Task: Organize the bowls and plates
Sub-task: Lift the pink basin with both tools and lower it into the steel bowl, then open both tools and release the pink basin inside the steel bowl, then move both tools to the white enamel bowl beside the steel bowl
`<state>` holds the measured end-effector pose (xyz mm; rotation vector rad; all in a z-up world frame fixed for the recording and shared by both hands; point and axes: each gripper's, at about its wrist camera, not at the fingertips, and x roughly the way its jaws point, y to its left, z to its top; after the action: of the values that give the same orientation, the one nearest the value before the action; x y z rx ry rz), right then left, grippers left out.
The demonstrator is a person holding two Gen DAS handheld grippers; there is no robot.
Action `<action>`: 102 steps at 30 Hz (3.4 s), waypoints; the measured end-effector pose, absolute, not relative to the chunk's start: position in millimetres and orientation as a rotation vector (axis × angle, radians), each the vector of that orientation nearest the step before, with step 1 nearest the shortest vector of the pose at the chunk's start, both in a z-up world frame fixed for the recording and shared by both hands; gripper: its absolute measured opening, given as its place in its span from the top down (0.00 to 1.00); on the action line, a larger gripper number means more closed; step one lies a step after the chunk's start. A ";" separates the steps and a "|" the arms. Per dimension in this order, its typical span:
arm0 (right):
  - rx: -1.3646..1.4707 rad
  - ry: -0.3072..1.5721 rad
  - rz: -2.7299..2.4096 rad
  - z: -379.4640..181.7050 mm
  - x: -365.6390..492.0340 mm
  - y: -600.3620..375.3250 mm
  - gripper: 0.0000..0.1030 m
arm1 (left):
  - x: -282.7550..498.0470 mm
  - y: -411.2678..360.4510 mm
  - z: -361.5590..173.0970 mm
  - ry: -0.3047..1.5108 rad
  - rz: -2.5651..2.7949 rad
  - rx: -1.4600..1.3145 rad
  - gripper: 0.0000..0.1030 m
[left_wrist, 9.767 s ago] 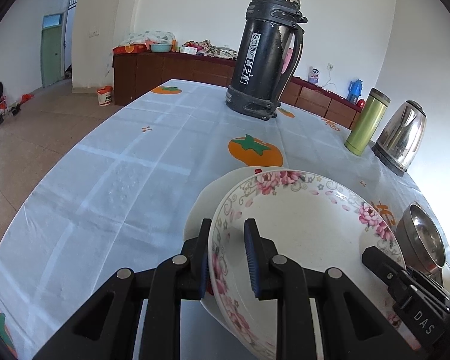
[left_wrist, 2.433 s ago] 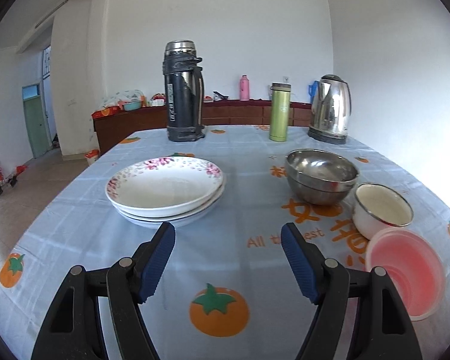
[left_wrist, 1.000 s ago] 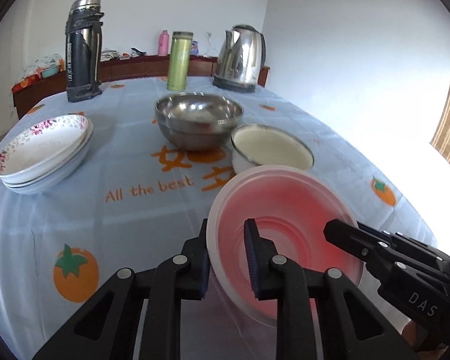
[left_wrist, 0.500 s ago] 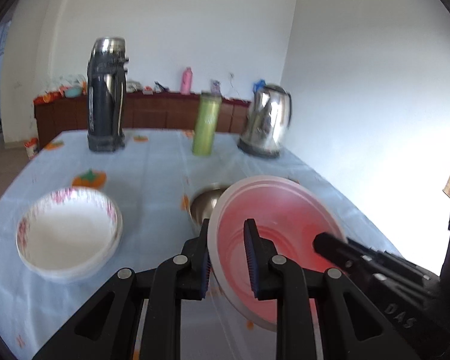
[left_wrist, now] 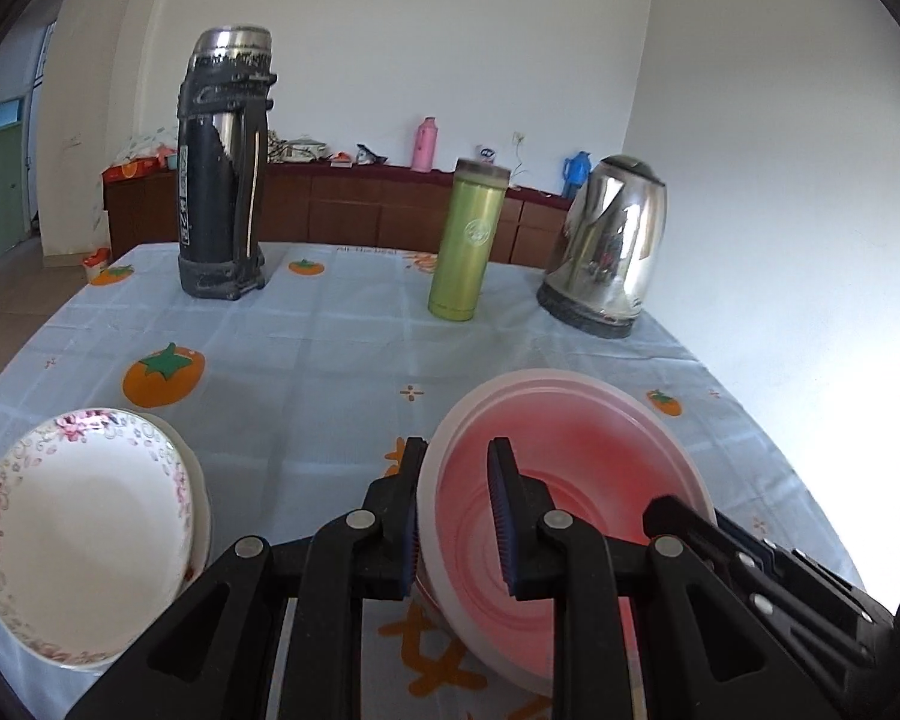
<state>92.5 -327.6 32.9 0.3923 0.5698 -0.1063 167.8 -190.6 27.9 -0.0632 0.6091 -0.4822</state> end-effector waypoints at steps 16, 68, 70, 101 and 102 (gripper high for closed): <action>0.385 0.628 -0.128 8.3 106.3 -332.1 0.83 | 178.6 -206.9 3.3 0.631 -0.422 0.013 0.78; 0.388 0.534 -0.323 23.7 75.3 -351.0 0.45 | 140.2 -186.1 3.1 0.501 -0.246 0.068 0.35; 0.397 0.526 -0.322 25.2 74.0 -352.4 0.45 | 136.8 -185.5 2.5 0.504 -0.243 0.070 0.35; 0.356 0.371 -0.442 28.0 10.0 -374.5 0.44 | 98.8 -172.4 -1.6 0.494 -0.249 0.060 0.35; 0.357 0.373 -0.446 26.9 7.1 -375.5 0.44 | 97.2 -173.6 -1.3 0.492 -0.254 0.062 0.35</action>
<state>7.1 -375.5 26.9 0.3574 0.3732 -0.4465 97.2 -173.6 -1.3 0.0624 0.4916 -0.2539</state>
